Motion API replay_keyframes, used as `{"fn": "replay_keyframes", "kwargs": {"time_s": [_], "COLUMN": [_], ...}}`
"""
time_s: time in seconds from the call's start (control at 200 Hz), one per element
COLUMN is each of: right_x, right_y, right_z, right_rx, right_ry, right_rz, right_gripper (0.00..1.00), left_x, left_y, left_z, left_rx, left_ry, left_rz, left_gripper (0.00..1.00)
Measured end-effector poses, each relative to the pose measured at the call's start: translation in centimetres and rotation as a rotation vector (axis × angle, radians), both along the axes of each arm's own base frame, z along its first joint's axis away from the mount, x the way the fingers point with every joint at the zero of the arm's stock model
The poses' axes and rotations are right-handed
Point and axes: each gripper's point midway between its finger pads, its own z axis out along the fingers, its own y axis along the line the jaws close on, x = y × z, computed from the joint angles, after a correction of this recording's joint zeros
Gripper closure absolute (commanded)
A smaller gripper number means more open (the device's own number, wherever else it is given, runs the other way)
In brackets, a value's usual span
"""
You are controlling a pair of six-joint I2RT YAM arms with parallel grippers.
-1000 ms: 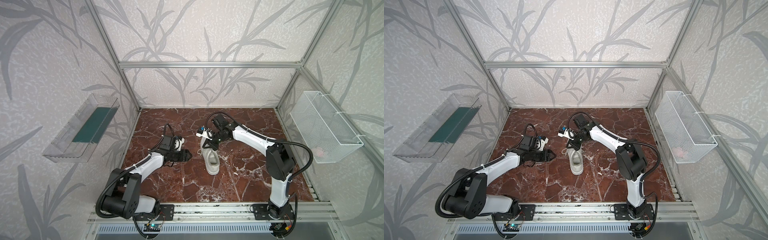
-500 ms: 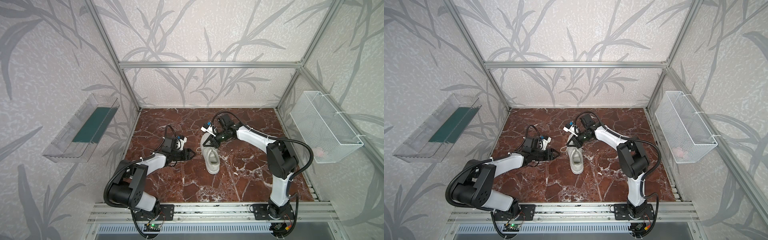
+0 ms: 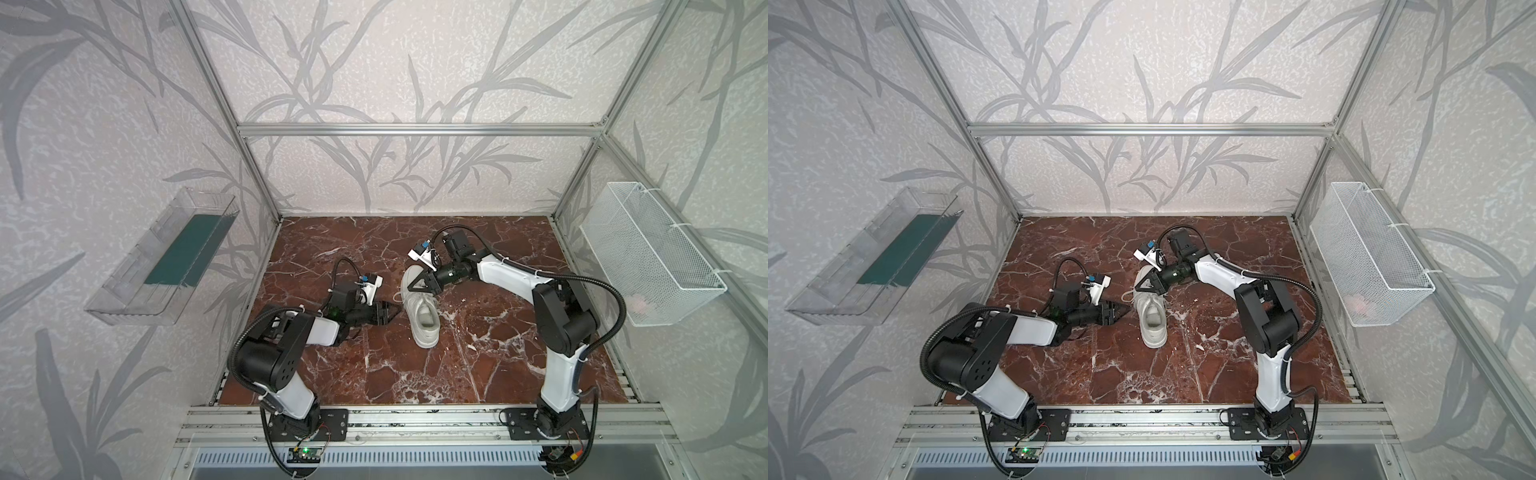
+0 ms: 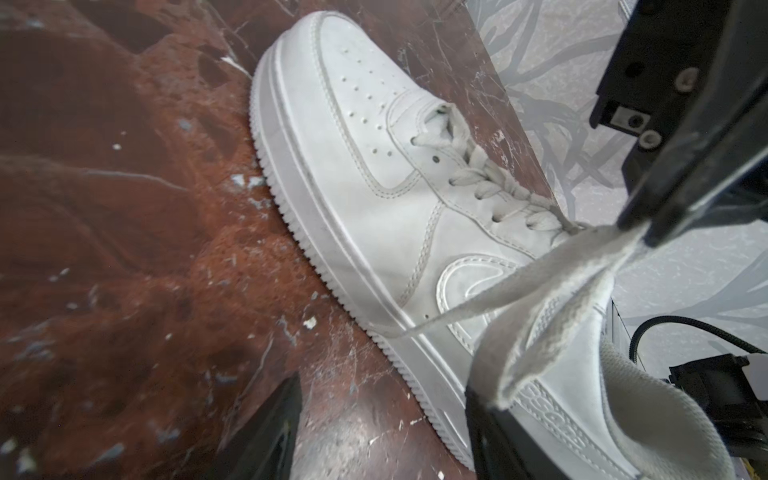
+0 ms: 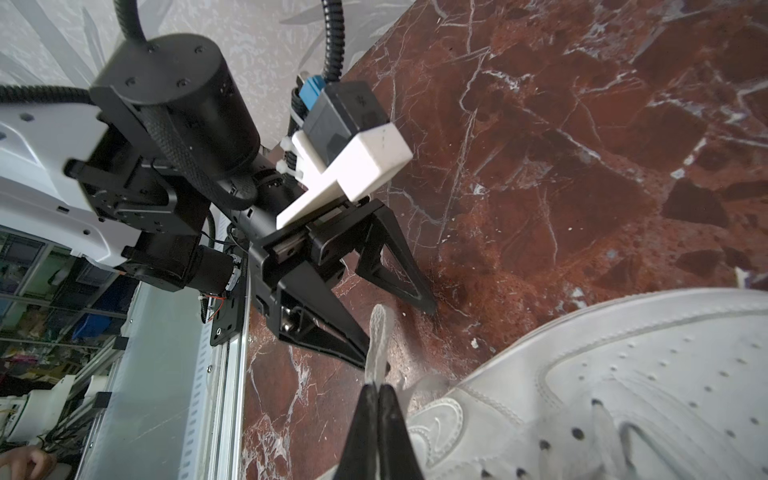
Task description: Tie the shoes
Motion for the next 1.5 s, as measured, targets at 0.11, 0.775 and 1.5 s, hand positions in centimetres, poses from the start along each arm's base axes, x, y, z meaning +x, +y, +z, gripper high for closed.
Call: {"fn": "replay_keyframes", "kwargs": {"time_s": [0.11, 0.775, 1.5], "right_x": [0.1, -0.4, -1.6], "right_y": [0.0, 0.2, -0.6], "right_z": [0.2, 0.5, 0.2], "right_rx": [0.013, 0.052, 0.066], "right_ry": [0.011, 0.055, 0.073], "right_rz": [-0.004, 0.006, 0.056], "right_gripper": [1.00, 1.00, 0.97], "left_x": [0.3, 0.9, 2.9], "left_y": [-0.9, -2.4, -2.5], "left_z": [0.1, -1.2, 0.4], "left_rx": [-0.013, 0.001, 0.147], "left_ry": [-0.069, -0.283, -0.318], "left_rz": [-0.025, -0.085, -0.124], "left_gripper": [0.35, 0.74, 1.00]}}
